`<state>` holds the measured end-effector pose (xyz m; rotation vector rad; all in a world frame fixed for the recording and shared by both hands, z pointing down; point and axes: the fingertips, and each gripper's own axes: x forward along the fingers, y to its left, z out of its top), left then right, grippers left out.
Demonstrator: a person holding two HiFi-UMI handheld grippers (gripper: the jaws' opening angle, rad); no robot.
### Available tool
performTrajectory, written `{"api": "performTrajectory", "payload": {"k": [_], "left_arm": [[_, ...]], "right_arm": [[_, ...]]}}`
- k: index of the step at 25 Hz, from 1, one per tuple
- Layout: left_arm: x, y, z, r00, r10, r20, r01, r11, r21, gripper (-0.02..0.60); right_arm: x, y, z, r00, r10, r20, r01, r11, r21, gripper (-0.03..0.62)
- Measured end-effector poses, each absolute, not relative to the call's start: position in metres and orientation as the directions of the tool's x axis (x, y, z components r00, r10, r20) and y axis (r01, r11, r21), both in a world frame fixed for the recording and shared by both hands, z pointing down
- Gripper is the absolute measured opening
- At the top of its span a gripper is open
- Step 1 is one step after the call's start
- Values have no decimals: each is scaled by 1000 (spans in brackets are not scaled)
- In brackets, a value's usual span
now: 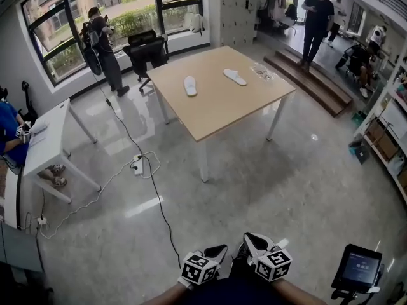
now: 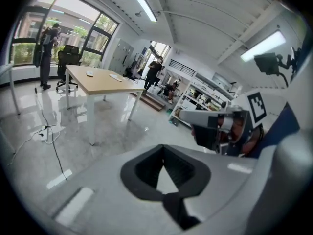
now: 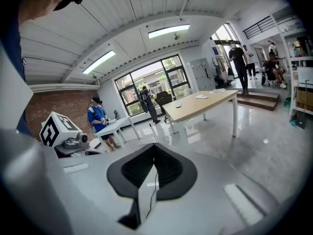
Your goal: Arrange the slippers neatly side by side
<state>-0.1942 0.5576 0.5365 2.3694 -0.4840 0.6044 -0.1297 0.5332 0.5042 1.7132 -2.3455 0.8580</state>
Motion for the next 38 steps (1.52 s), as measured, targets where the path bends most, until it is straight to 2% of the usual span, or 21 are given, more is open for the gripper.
{"api": "performTrajectory", "payload": {"k": [5,15,23,30,38], "left_arm": [[-159,511,526,797,-268,541,-531,-739,415,2],[-78,465,508,771,-319,550,-551,-768,327,3],[-40,454,511,760,-291,581,-541,-779,318,2],[-13,454,521,777,-225,587,-482,-813,326,3],[6,444,532,809,-134,572,-404,-833,377,2]], "right_arm": [[-92,481,491,-405,-849,340,-885,270,-380,11],[-11,433,478,-429,-861,273,-866,305,-397,11],[33,426,485,-399,-869,294,-871,259,-417,11],[59,428,498,-347,-898,272,-867,196,-459,11],[79,422,506,-261,-912,315,-892,103,-441,11]]}}
